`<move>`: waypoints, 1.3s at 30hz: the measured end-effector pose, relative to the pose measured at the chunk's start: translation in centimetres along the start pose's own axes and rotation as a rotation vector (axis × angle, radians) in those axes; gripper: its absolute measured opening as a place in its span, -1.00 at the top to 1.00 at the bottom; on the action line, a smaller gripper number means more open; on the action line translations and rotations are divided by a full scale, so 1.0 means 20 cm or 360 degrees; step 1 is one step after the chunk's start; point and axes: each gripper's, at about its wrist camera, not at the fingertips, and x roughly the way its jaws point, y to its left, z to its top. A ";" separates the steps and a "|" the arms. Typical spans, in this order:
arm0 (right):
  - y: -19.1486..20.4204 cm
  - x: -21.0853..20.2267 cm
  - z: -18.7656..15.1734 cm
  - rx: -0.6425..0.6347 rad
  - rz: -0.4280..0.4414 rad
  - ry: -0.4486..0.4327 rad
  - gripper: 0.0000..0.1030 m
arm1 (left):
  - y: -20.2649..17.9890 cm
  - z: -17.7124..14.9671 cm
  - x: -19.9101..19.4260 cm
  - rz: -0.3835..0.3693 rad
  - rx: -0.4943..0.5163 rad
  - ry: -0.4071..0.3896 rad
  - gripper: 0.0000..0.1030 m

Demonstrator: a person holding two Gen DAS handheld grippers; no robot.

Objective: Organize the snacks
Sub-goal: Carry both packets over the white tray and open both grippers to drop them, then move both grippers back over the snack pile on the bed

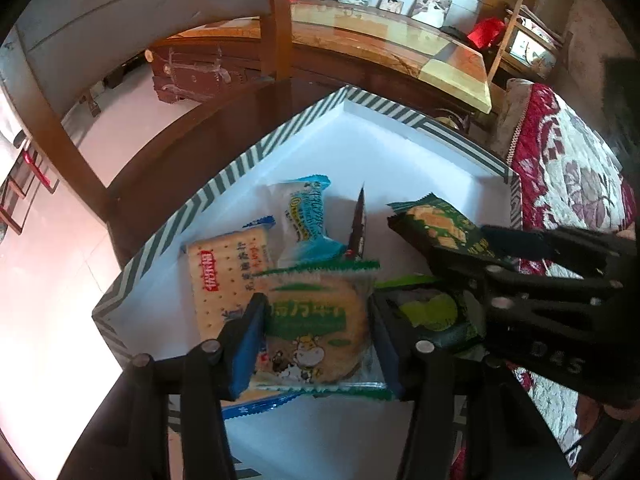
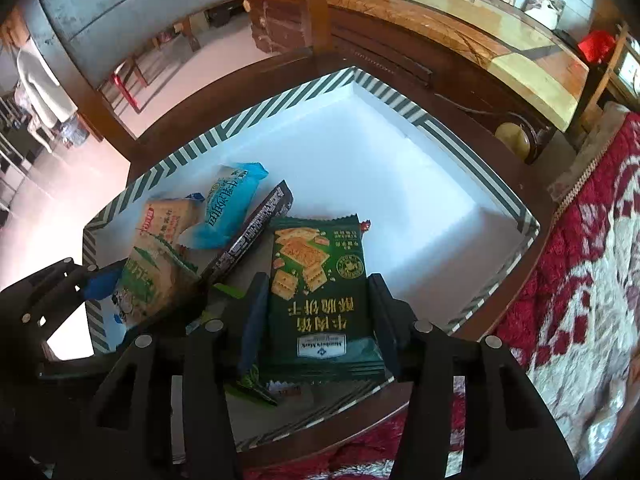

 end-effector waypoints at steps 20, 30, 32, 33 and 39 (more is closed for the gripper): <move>-0.16 -0.39 -0.37 0.0217 -0.0030 -0.0209 0.04 | -0.20 -0.09 -0.21 -0.0043 0.0096 -0.0117 -0.59; -0.39 -0.53 -0.71 0.0431 -0.0095 -0.0226 0.04 | -0.53 -0.21 -0.27 -0.0150 0.0284 -0.0105 -0.60; -0.44 -0.55 -0.77 0.0473 -0.0121 -0.0224 0.04 | -0.61 -0.23 -0.28 -0.0168 0.0323 -0.0105 -0.60; -0.47 -0.57 -0.80 0.0490 -0.0129 -0.0225 0.04 | -0.63 -0.24 -0.29 -0.0179 0.0337 -0.0100 -0.60; -0.63 -0.68 -0.99 0.0621 -0.0203 -0.0240 0.04 | -0.82 -0.31 -0.30 -0.0238 0.0450 -0.0083 -0.60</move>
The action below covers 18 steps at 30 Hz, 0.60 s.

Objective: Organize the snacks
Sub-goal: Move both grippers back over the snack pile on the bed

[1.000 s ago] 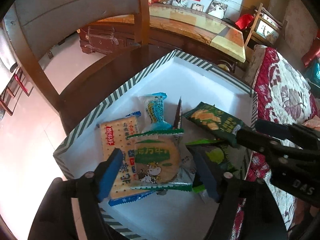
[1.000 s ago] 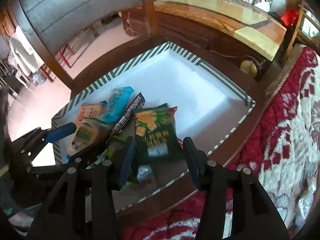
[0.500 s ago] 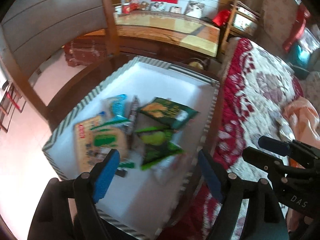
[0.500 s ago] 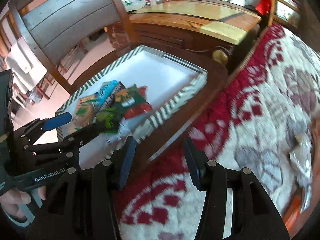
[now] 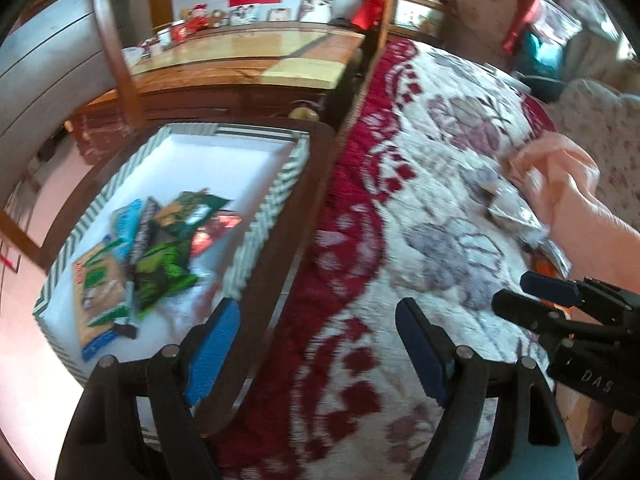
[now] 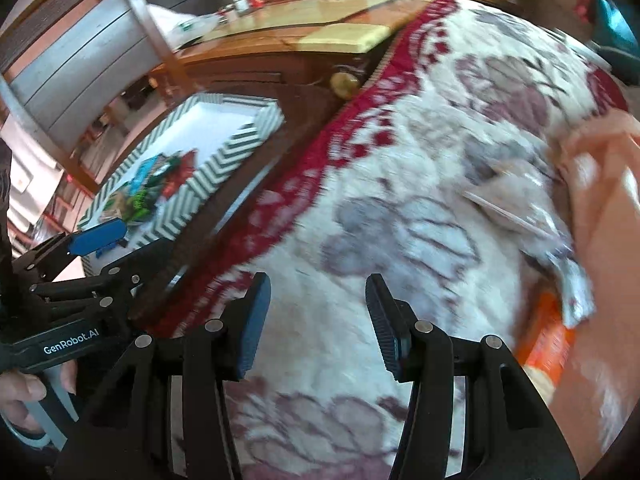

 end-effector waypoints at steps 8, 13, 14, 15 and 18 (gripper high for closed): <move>-0.36 -0.13 -0.15 0.0207 -0.0165 0.0008 0.04 | -0.21 -0.01 0.05 -0.0076 0.0115 0.0056 -0.60; -0.58 -0.18 -0.24 0.0380 -0.0256 0.0020 -0.15 | -0.32 -0.03 0.09 -0.0100 0.0183 0.0090 -0.60; -0.63 -0.19 -0.25 0.0419 -0.0267 0.0025 -0.15 | -0.34 -0.03 0.10 -0.0104 0.0196 0.0097 -0.60; -0.66 -0.19 -0.27 0.0444 -0.0280 0.0030 -0.15 | -0.35 -0.03 0.10 -0.0107 0.0208 0.0103 -0.60; -0.74 -0.18 -0.29 0.0512 -0.0284 0.0034 -0.15 | -0.38 -0.04 0.12 -0.0108 0.0233 0.0121 -0.60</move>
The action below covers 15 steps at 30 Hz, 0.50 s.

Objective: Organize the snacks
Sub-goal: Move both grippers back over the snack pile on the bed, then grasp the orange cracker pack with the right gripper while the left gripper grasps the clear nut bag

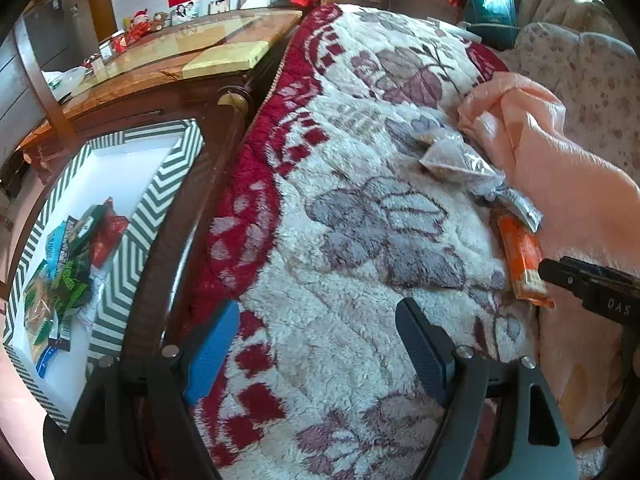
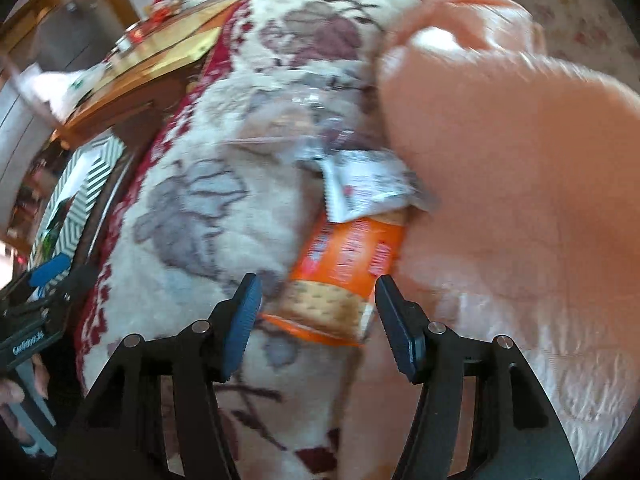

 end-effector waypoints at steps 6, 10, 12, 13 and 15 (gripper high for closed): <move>-0.04 0.09 0.01 0.0037 -0.0012 0.0039 -0.16 | -0.01 -0.01 0.04 0.0005 0.0004 0.0037 -0.60; -0.05 0.15 0.05 0.0075 -0.0015 0.0053 -0.22 | -0.01 -0.01 0.06 0.0010 0.0001 0.0051 -0.60; -0.05 0.19 0.07 0.0088 -0.0032 0.0061 -0.24 | -0.01 -0.01 0.07 0.0015 0.0000 0.0057 -0.60; -0.05 0.21 0.08 0.0083 -0.0047 0.0069 -0.24 | 0.00 -0.01 0.07 0.0017 -0.0001 0.0061 -0.60; -0.06 0.25 0.10 0.0077 -0.0056 0.0087 -0.24 | 0.00 -0.01 0.08 0.0019 -0.0001 0.0067 -0.60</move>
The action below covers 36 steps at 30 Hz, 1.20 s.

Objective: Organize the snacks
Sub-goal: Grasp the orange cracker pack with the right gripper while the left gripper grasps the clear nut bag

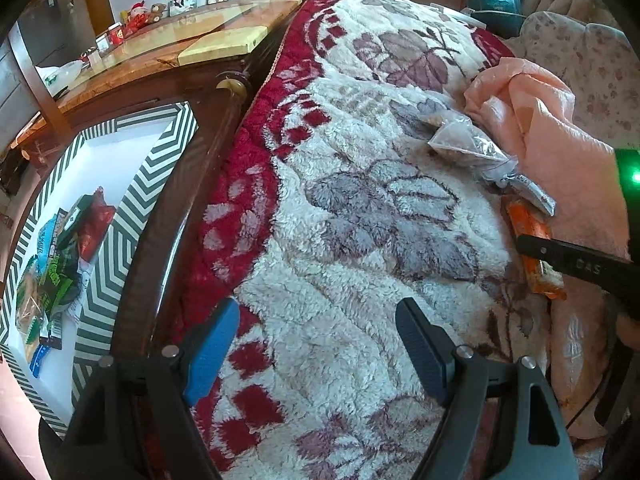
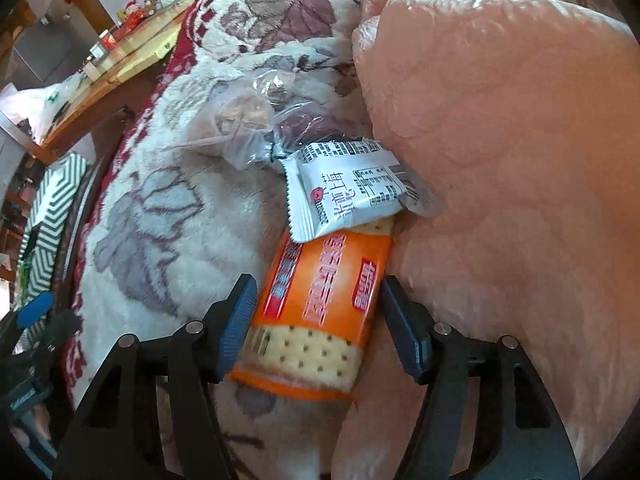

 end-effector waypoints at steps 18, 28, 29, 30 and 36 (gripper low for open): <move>0.07 -0.01 -0.11 -0.0161 0.0145 0.0073 -0.06 | -0.31 0.51 0.20 -0.0250 0.0022 0.0003 -0.60; 0.02 0.02 -0.11 -0.0116 0.0239 0.0078 -0.07 | -0.56 0.78 0.47 -0.0326 -0.0011 0.0109 -0.64; 0.02 0.03 -0.11 -0.0117 0.0244 0.0079 -0.08 | -0.59 0.78 0.50 -0.0327 0.0009 0.0128 -0.64; 0.02 0.03 -0.11 -0.0118 0.0249 0.0077 -0.08 | -0.62 0.79 0.52 -0.0322 0.0029 0.0141 -0.64; 0.02 0.03 -0.11 -0.0135 0.0245 0.0065 -0.08 | -0.59 0.74 0.55 -0.0314 0.0071 0.0126 0.07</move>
